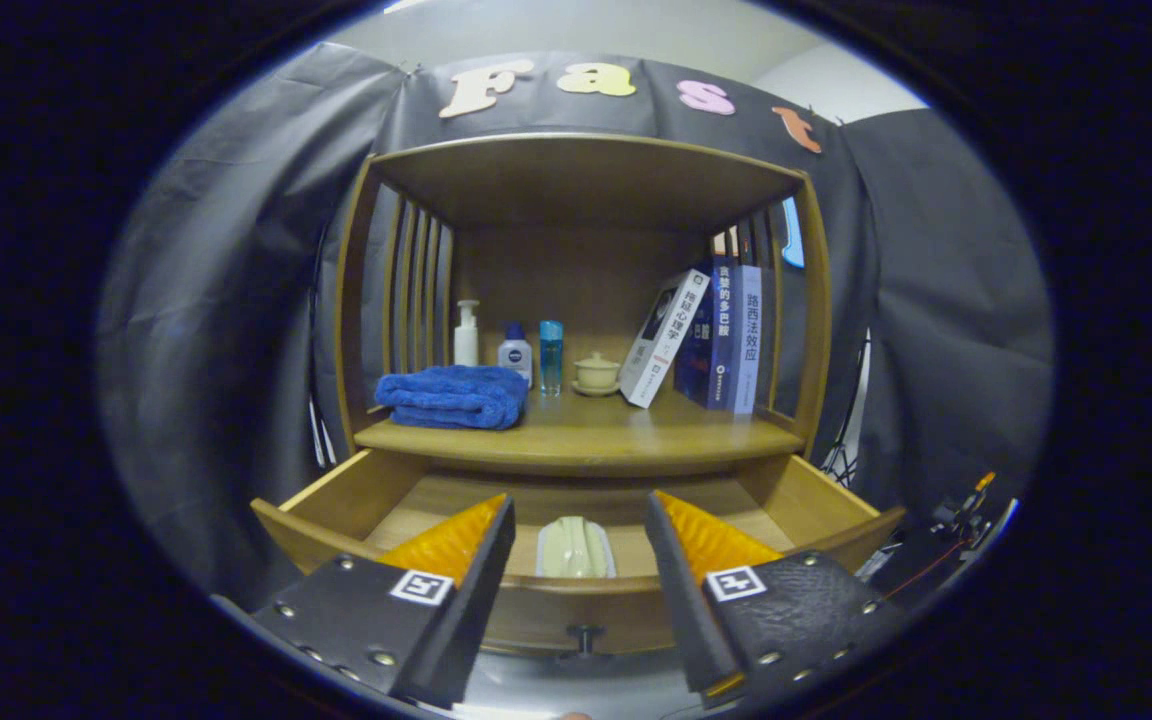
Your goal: Pull open the drawer, take out the items inside it, and place them on the countertop above the cabinet.
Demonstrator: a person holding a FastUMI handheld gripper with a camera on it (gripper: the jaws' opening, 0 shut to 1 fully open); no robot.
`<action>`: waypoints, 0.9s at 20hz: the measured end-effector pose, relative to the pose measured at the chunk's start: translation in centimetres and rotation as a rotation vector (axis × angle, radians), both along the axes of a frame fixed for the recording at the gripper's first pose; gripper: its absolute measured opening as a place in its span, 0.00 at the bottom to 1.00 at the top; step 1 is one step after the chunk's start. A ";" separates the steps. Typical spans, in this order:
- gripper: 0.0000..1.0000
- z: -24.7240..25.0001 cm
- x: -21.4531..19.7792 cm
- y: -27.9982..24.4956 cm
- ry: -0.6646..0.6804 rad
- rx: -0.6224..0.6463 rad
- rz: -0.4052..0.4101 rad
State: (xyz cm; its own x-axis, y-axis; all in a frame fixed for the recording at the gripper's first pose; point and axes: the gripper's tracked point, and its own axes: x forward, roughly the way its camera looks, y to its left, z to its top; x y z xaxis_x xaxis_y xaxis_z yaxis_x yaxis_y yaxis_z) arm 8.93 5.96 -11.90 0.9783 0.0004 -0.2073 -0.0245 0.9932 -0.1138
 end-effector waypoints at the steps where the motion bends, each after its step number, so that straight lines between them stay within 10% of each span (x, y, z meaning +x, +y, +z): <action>1: 0.88 0.3 0.6 -0.3 0.012 -0.004 -0.016; 18: 0.98 -8.3 7.3 -2.1 0.436 0.063 -0.177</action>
